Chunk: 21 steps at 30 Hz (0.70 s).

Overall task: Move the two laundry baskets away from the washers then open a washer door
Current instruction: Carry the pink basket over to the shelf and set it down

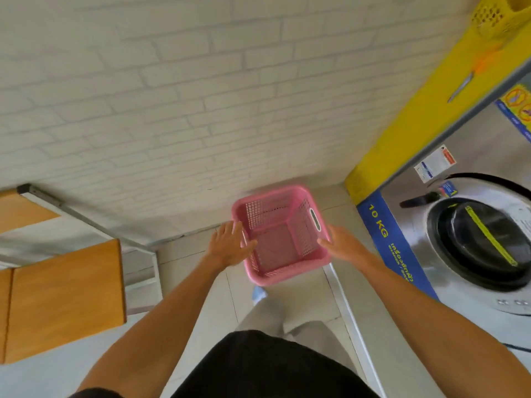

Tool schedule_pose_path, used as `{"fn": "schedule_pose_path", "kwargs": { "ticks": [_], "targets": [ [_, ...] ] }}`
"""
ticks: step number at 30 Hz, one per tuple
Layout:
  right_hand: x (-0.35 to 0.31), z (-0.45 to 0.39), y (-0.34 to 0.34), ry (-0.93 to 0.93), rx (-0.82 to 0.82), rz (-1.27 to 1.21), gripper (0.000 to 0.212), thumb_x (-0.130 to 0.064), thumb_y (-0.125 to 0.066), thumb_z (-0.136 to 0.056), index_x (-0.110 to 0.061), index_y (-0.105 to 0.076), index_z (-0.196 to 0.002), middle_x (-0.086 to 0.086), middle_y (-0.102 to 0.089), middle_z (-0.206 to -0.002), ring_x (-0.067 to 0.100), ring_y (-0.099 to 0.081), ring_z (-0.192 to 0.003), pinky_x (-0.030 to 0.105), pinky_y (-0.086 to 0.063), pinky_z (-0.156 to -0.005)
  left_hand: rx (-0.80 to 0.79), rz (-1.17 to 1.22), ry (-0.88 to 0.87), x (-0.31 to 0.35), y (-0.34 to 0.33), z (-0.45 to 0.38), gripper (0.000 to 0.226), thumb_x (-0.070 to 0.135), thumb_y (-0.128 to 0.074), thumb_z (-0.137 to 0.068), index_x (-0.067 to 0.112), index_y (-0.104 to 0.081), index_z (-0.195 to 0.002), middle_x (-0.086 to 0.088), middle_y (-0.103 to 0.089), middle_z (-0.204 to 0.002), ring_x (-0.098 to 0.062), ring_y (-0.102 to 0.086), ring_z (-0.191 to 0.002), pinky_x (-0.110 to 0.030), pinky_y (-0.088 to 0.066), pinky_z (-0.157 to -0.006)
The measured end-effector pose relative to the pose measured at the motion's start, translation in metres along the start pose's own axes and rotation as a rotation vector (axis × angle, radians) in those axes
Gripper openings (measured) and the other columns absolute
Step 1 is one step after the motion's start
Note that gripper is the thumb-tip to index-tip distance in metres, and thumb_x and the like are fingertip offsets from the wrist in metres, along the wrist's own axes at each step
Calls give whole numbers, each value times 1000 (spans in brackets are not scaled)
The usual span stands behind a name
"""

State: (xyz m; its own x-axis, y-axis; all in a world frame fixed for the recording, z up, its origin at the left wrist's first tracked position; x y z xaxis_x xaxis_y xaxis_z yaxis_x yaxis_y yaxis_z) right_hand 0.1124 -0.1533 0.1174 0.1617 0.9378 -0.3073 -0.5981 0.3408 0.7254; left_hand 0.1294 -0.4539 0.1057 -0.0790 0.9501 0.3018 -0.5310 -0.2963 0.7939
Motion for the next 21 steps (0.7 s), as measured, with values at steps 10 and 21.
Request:
{"fn": "schedule_pose_path", "kwargs": {
  "ticks": [10,21],
  "targets": [
    [52,-167,-67,101,-143,195,72,-41,-54,-99,-11,-24,-157,18,-31,-159,35,-40,-143,50,-44,-111,-33,327,379,-27,-127,-74,97,68,-56,-85,17,-16,-157,-11,-18,-165,-31,-18,-151,-52,-24,-118],
    [154,-337,-125,85,36,224,83,-32,-70,-90,-6,-23,-153,18,-49,-132,34,-64,-103,45,-62,-73,61,359,580,-90,-254,-190,92,50,-63,-85,9,-18,-154,-15,-37,-151,-38,-41,-136,-58,-44,-105]
  ]
}}
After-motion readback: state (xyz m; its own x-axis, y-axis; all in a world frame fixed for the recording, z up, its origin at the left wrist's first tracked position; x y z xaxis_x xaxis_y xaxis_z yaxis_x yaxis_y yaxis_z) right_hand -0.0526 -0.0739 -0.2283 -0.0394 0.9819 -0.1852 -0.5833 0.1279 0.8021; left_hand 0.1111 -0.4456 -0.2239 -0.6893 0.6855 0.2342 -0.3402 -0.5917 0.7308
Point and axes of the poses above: each hand's wrist, its own z-axis away from the middle knuckle, its own y-axis out of the back of the hand, x = y × z, the point moved 10 cm from there along -z, towards the middle knuckle
